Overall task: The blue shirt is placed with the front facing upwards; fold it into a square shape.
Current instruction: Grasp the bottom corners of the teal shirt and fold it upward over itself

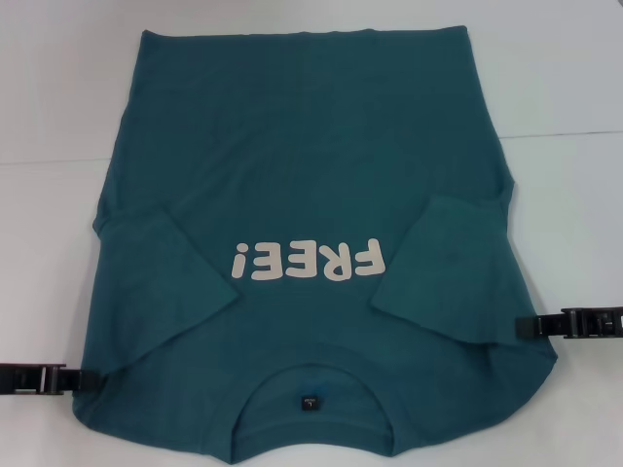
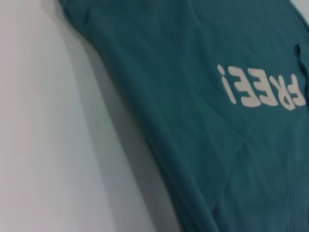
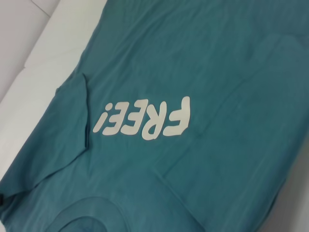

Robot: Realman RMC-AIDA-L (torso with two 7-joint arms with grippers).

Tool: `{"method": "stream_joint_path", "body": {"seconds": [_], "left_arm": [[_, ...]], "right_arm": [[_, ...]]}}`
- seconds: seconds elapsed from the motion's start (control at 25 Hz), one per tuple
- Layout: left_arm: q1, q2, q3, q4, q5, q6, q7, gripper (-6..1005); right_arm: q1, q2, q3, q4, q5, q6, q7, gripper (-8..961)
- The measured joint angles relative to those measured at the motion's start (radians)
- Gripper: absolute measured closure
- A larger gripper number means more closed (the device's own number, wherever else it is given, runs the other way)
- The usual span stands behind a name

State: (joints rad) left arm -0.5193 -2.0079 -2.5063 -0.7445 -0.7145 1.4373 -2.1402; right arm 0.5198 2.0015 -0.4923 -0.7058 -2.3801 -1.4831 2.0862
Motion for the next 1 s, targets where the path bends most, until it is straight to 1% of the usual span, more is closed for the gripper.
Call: {"method": "stream_joint_path", "body": {"seconds": [0.52,0.84,1.0], "left_arm": [[-0.014,0.000,0.002,-0.002,-0.001,-0.002,-0.007,962],[-0.038,0.007,0.012,0.003,0.015,-0.016,-0.062,951],[-0.037,0.006,0.012,0.004,0.019,-0.029,-0.089,869]], "right_arm": [[0.000,0.005,-0.009,-0.005,0.007,0.002,-0.002,915],[0.006,0.005,-0.009,-0.005,0.009,0.005,-0.002,916],[0.008,0.005,-0.009,-0.004,0.010,0.006,-0.002,914]]}}
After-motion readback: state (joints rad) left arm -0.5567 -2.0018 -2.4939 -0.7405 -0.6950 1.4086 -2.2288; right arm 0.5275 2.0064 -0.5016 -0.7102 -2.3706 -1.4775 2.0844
